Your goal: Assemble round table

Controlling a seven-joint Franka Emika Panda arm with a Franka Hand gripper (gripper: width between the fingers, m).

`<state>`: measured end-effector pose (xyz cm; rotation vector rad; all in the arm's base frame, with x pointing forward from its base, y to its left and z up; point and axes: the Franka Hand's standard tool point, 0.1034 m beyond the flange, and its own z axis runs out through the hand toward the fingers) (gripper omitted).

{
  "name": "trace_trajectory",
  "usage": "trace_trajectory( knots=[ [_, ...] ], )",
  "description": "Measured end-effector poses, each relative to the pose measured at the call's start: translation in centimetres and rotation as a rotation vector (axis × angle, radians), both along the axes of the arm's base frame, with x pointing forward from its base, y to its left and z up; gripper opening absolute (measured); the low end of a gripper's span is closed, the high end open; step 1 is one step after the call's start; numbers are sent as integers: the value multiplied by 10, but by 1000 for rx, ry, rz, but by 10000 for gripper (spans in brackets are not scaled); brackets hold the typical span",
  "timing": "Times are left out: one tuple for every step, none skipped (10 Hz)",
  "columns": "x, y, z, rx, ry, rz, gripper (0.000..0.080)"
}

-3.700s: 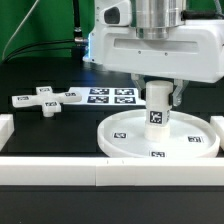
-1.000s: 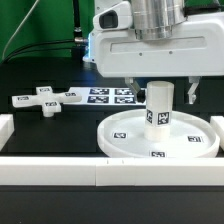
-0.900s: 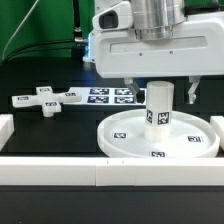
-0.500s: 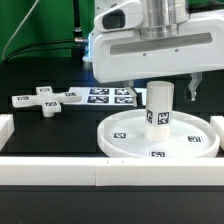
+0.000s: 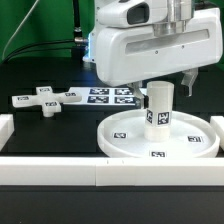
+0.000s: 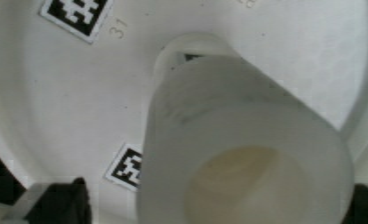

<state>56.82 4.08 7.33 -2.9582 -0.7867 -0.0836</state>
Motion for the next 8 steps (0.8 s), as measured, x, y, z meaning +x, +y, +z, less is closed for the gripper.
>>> trace_trajectory(
  knots=[
    [0,-1,0,-2,-7,71,648],
    [0,-1,0,-7,-12,146,648],
    [-1,1,-1,-15,-13,204,648],
    [-1,2,-1,-19,-14,239,648],
    [-1,2,0,-30,-18,327,648],
    [-2,2,-1,-34,-22,391,648],
    [-3,2,-2,-35,-24,434,648],
    [-3,1,-2,-39,-26,484,648]
  ],
)
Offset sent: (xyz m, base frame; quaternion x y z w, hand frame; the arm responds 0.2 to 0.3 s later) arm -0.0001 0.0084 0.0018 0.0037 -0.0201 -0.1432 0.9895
